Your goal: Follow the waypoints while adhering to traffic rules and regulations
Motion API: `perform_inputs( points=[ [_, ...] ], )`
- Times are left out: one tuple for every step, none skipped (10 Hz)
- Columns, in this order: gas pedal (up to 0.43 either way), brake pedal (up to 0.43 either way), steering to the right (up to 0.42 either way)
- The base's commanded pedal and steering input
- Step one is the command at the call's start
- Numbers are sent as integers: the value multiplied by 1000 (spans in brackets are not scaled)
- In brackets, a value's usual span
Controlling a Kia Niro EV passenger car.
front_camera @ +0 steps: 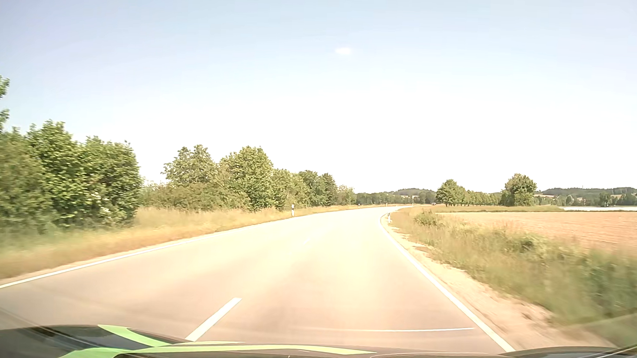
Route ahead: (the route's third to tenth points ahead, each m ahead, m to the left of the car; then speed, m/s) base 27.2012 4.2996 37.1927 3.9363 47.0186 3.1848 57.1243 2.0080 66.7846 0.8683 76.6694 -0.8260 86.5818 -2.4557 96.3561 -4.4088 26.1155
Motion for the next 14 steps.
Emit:
perform_inputs(
  points=[
    [157, 0, 11],
    [157, 0, 12],
    [177, 0, 12],
    [189, 0, 12],
    [197, 0, 12],
    [209, 0, 12],
    [209, 0, 12],
    [209, 0, 12],
    [209, 0, 12],
    [209, 0, 11],
    [209, 0, 10],
    [209, 0, 9],
    [209, 0, 10],
    [209, 0, 10]
  ],
)
